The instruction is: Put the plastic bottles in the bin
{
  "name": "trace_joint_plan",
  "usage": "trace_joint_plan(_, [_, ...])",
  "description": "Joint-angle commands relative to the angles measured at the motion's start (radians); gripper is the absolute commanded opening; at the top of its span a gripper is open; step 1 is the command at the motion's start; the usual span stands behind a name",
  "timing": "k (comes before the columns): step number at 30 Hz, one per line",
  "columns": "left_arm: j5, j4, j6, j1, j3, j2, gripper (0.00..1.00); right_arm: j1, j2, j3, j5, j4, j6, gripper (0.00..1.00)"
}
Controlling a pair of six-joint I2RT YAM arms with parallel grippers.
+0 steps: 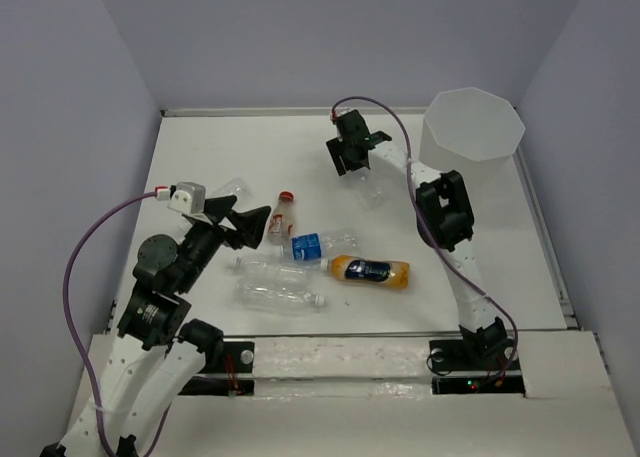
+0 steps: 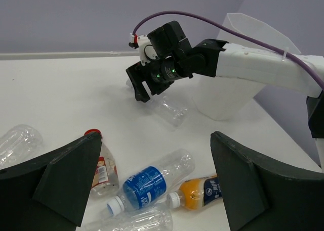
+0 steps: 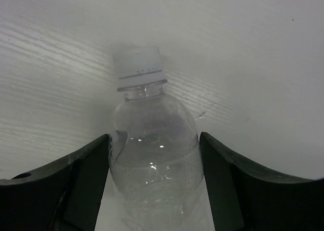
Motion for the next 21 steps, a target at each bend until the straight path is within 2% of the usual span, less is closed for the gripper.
trace_joint_plan(1, [0.008,0.034,0.006,0.01,0.013,0.007,0.99,0.005,-0.008,0.05,-0.019,-0.028,-0.004,0.62])
trace_joint_plan(6, [0.009,0.036,0.005,0.013,0.011,0.009,0.99,0.039,-0.138,0.014,-0.001,0.057,-0.047,0.56])
trace_joint_plan(9, [0.011,0.037,0.005,0.013,0.01,0.007,0.99,0.068,-0.296,-0.029,-0.015,0.139,-0.053,0.49])
trace_joint_plan(12, [0.011,0.036,0.005,0.013,0.01,0.004,0.99,0.068,-0.569,-0.133,-0.035,0.317,-0.036,0.49])
trace_joint_plan(16, [0.018,0.037,0.005,0.013,0.008,-0.001,0.99,0.068,-0.799,-0.36,0.059,0.598,-0.107,0.49])
trace_joint_plan(17, [0.022,0.036,0.003,0.013,0.008,-0.002,0.99,0.054,-0.883,-0.393,0.106,0.636,-0.124,0.49])
trace_joint_plan(20, [0.029,0.037,0.0,0.013,0.007,-0.011,0.99,-0.025,-0.987,-0.494,0.166,0.759,-0.158,0.48])
trace_joint_plan(21, [0.029,0.037,0.0,0.013,0.007,-0.014,0.99,-0.086,-1.005,-0.541,0.175,0.784,-0.148,0.48])
